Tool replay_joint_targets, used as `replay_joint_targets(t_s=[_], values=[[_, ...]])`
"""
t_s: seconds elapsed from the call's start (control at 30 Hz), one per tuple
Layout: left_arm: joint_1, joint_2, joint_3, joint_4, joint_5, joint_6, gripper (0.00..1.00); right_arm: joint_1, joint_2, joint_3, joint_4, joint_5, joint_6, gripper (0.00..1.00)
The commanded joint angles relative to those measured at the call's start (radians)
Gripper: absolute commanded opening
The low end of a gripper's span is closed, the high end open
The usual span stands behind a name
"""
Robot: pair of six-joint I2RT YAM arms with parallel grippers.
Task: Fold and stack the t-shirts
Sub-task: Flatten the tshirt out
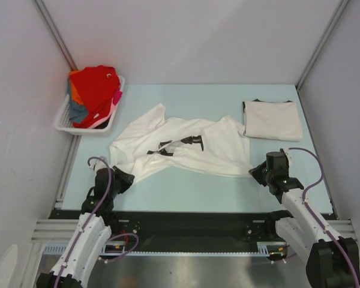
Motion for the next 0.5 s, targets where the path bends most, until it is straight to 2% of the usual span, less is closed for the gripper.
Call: replay_joint_targets(t_s=[0.0,0.03,0.1,0.3,0.47], values=[[-0.006,-0.027,-0.009,0.035,-0.027,0.023,0.19,-0.007,0.004,0.007,0.033,0.002,-0.002,0.00],[-0.006,-0.038,-0.009,0.035,-0.030,0.023,0.09,-0.007,0.004,0.006,0.036,-0.001,-0.002,0.00],[-0.006,-0.046,-0.001,0.033,-0.038,0.027,0.01,-0.011,0.006,0.007,0.034,0.001,-0.003,0.00],[-0.006,0.000,0.062,0.061,-0.047,0.036,0.00,-0.020,0.035,0.042,0.071,-0.022,-0.021,0.00],[-0.006,0.106,0.161,0.171,-0.082,0.037,0.00,-0.035,0.120,0.146,0.097,-0.041,-0.060,0.00]])
